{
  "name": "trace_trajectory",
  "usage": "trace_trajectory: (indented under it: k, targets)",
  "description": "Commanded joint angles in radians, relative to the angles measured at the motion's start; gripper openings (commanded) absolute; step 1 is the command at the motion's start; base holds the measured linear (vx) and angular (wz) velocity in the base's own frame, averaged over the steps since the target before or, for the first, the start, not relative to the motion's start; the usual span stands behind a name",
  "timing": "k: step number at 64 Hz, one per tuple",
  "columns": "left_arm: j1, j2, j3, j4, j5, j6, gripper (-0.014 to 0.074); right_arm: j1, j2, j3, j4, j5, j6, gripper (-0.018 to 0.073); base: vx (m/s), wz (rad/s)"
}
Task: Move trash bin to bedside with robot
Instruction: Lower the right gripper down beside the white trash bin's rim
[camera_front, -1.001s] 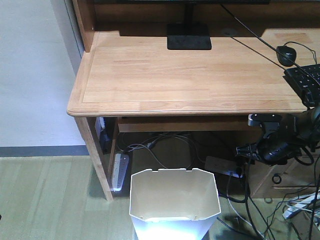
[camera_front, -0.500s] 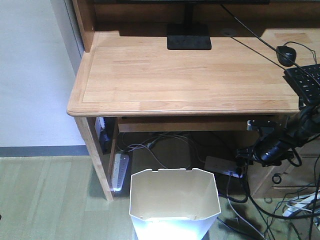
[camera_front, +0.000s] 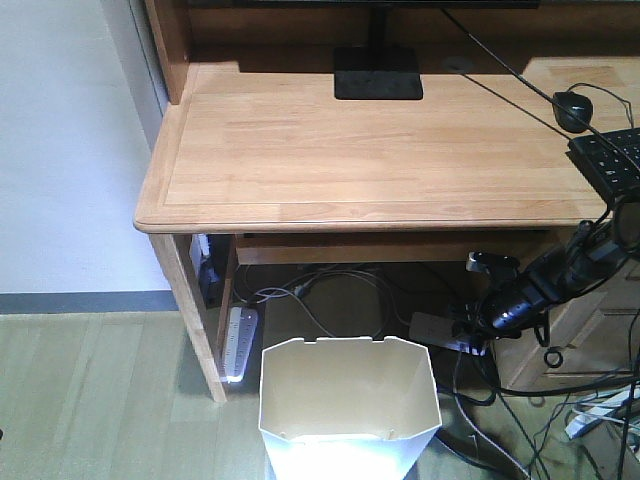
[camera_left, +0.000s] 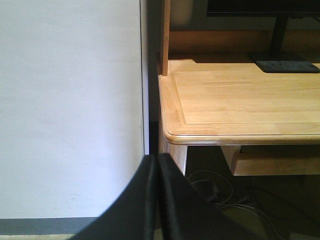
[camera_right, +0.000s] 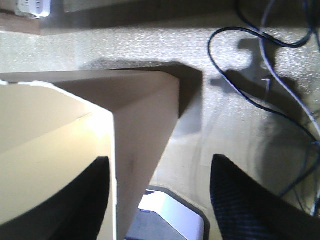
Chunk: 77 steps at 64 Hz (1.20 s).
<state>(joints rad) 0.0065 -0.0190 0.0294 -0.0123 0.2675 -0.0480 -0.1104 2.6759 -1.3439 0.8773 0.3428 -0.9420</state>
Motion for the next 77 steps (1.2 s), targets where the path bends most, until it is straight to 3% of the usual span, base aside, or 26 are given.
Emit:
trace_trajectory:
  k: [1,10,29,53,68,77]
  targets:
    - [-0.003,-0.01,0.029,-0.004,-0.074,-0.008,-0.0006,-0.005,-0.027,-0.025,0.086,0.027,-0.109,0.0428,0.0,0.0]
    - [-0.003,-0.01,0.029,-0.004,-0.074,-0.008,-0.0006,-0.005,0.008,-0.025,0.142,0.041,-0.222,0.0472,0.0,0.0]
    - [-0.003,-0.01,0.029,-0.004,-0.074,-0.008,-0.0006,0.005,0.081,-0.025,0.174,0.036,-0.273,0.0534,0.0,0.0]
    - [-0.003,-0.01,0.029,-0.004,-0.074,-0.008,-0.0006,0.095,0.113,-0.025,0.201,-0.092,-0.291,0.0534,0.0,0.0]
    - [-0.003,-0.01,0.029,-0.004,-0.074,-0.008,-0.0006,0.105,0.118,-0.025,0.202,-0.152,-0.291,0.0534,0.0,0.0]
    - [-0.003,-0.01,0.029,-0.004,-0.074,-0.008,-0.0006,0.105,0.133,-0.053,0.193,-0.119,-0.291,0.0533,0.0,0.0]
